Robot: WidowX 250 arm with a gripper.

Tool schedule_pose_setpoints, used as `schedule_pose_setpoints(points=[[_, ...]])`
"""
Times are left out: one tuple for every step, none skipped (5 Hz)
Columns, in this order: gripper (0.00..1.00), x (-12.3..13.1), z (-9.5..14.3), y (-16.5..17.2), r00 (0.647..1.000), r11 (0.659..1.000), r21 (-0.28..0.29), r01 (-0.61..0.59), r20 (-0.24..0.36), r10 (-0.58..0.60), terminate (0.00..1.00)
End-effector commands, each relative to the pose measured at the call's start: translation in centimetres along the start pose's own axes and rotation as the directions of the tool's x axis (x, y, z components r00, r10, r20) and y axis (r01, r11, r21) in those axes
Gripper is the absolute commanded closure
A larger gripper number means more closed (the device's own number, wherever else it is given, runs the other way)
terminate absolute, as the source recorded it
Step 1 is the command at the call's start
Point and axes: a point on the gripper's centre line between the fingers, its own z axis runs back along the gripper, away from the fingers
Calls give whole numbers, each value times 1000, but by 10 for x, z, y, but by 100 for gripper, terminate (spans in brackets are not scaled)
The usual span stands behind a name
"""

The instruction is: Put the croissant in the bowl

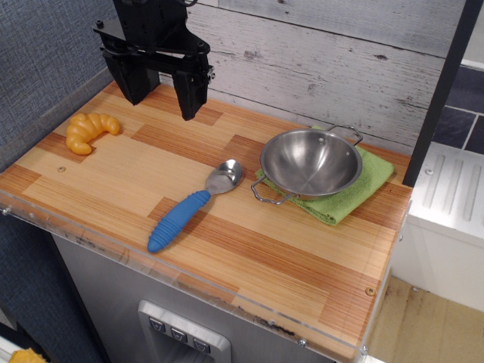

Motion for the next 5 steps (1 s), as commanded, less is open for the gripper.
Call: schedule_pose_setpoints(points=[[0, 0, 0, 0, 1000, 1000, 0, 0, 0, 0, 0], [0, 5, 0, 31, 999, 999, -6, -51, 0, 51, 0], [0, -2, -5, 72, 995, 995, -6, -99, 2, 99, 0], [0, -3, -12, 105, 994, 994, 22, -107, 11, 107, 0], [0, -4, -34, 130, 995, 993, 59, -100, -21, 101, 0]])
